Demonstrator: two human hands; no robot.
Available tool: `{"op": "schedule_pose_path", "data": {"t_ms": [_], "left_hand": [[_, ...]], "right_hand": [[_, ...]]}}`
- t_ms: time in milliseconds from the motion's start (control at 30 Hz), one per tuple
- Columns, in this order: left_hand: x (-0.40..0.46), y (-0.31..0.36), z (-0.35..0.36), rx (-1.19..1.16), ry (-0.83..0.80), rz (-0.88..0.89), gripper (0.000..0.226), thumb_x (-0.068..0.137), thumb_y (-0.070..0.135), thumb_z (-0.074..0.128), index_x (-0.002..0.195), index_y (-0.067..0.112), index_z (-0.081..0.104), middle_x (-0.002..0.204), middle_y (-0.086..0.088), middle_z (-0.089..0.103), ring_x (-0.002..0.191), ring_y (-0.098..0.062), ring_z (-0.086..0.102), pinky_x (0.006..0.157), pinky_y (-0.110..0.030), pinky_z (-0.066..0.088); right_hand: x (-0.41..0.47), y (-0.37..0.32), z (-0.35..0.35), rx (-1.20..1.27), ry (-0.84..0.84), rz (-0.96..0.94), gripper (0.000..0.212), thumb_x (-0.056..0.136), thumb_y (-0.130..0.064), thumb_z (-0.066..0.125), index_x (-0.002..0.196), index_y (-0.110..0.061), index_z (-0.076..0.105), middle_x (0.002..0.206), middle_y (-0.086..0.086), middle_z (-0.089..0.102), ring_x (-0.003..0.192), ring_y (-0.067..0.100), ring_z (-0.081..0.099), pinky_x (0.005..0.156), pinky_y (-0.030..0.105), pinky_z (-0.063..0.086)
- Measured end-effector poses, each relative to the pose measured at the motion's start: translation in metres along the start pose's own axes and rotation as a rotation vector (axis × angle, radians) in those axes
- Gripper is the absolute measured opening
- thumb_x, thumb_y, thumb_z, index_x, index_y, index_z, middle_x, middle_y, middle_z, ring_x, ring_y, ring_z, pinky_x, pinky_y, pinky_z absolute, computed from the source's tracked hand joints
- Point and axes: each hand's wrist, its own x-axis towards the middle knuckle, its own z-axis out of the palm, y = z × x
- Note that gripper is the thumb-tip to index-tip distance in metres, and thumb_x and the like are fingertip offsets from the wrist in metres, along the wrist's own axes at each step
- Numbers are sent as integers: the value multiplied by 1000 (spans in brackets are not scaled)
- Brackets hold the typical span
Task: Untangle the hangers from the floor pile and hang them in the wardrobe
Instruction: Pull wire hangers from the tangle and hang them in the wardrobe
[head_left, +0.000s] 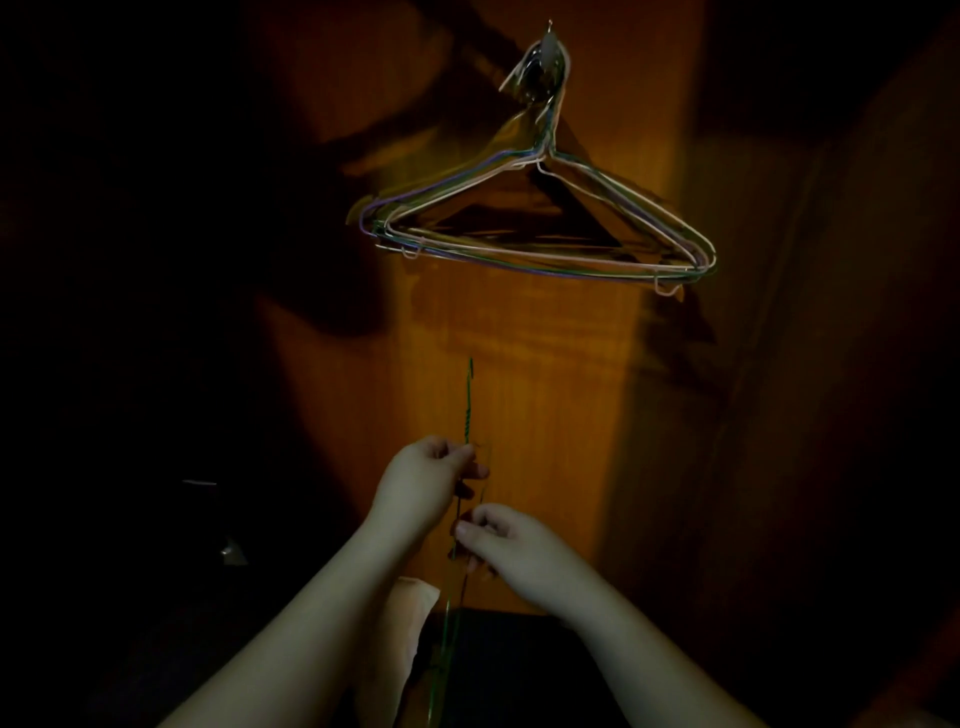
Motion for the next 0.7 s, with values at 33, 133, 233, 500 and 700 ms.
{"op": "schedule_pose_path", "data": {"t_ms": [33, 133, 233, 500, 700], "left_hand": [[0, -1, 2, -15, 18, 1, 18, 101, 26, 51, 101, 13, 64, 88, 4, 74, 78, -16, 67, 66, -29, 46], [0, -4, 8, 2, 63, 17, 18, 101, 28, 51, 100, 17, 64, 89, 8, 73, 82, -17, 67, 73, -36, 51], [3, -7, 9, 53, 86, 43, 17, 100, 29, 52, 95, 19, 64, 89, 10, 72, 82, -17, 67, 75, -37, 52], [10, -10, 13, 251, 101, 129, 26, 97, 38, 55, 84, 21, 70, 82, -11, 72, 64, -33, 60, 52, -38, 43], [21, 2, 1, 471, 218, 307, 24, 96, 36, 57, 104, 16, 69, 96, 0, 62, 85, -15, 58, 67, -26, 44]], "right_hand": [[1, 0, 0, 30, -24, 3, 18, 98, -39, 51, 94, -24, 61, 87, -2, 67, 83, 11, 62, 82, 39, 49], [2, 0, -1, 121, -61, 9, 14, 99, -24, 50, 92, -18, 60, 82, -2, 68, 74, 6, 62, 73, 28, 48], [3, 2, -5, 102, -27, -2, 12, 100, -19, 47, 93, -19, 57, 78, -4, 68, 65, 3, 60, 69, 28, 46], [9, 4, -27, -264, 302, -107, 17, 104, -30, 41, 119, -32, 50, 80, -6, 55, 56, 12, 43, 51, 27, 33], [13, -22, -76, -427, 462, -184, 21, 101, -35, 47, 118, -29, 59, 78, -13, 51, 57, 13, 50, 47, 24, 31]]}}
